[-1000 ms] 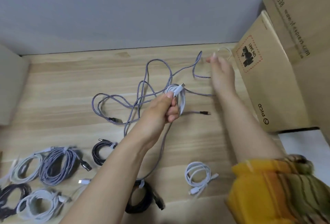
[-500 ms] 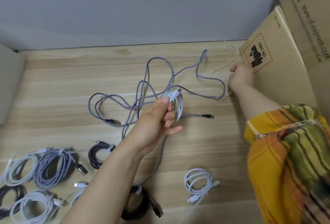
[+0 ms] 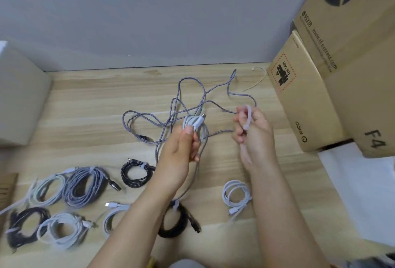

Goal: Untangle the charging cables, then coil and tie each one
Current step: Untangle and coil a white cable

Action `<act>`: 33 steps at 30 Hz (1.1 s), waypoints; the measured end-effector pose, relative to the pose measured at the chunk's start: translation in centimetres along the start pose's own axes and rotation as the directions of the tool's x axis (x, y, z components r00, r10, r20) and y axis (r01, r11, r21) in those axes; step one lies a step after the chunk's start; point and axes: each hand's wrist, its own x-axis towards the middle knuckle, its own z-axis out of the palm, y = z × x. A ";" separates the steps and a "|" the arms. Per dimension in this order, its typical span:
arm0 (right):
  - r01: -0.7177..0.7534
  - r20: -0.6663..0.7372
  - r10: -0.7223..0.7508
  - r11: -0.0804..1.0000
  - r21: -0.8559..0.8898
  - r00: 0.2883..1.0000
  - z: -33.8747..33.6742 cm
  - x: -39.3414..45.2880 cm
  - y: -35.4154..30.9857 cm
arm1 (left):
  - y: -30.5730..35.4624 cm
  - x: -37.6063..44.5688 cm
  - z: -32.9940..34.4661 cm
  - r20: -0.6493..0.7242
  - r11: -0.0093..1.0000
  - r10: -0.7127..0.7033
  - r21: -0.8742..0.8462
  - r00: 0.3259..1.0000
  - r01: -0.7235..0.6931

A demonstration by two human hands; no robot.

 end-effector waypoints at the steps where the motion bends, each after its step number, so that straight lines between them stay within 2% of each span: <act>1: -0.044 0.055 0.043 0.999 0.018 0.998 0.5 -1.8 0.0 | 0.1 -0.3 -0.1 -0.019 0.999 0.026 0.024 0.999 -0.026; 4: -0.132 0.165 0.125 0.991 0.033 0.978 1.8 -7.2 0.3 | 0.8 -2.1 -0.7 -0.041 0.986 0.132 0.113 0.990 -0.127; 8: -0.187 0.137 0.185 0.982 0.003 0.973 2.7 -10.7 1.1 | 2.0 -4.0 -1.1 -0.009 0.954 0.254 0.165 0.967 -0.249; 11: -0.100 0.043 0.104 0.992 -0.075 0.994 2.9 -11.7 1.4 | 2.6 -4.9 -1.4 0.011 0.930 0.325 0.175 0.946 -0.322; 14: 0.023 -0.045 -0.034 0.973 -0.228 0.998 2.8 -12.3 1.4 | 3.0 -5.9 -1.9 0.072 0.906 0.356 0.218 0.932 -0.364; 20: 0.189 -0.053 -0.222 0.915 -0.357 0.974 2.9 -13.2 0.5 | 3.2 -6.9 -2.0 0.203 0.884 0.323 0.285 0.924 -0.372; 26: 0.266 0.092 -0.250 0.882 -0.389 0.964 2.1 -14.5 -0.5 | 3.6 -7.3 -2.0 0.240 0.909 0.271 0.253 0.932 -0.330; 30: 0.277 0.205 -0.205 0.859 -0.431 0.957 1.7 -15.1 -0.5 | 4.0 -7.4 -2.1 0.203 0.905 0.308 0.237 0.929 -0.352; 33: 0.249 0.340 -0.132 0.911 -0.328 0.931 1.6 -15.9 -0.8 | 4.2 -7.5 -2.3 0.153 0.929 0.288 0.195 0.945 -0.315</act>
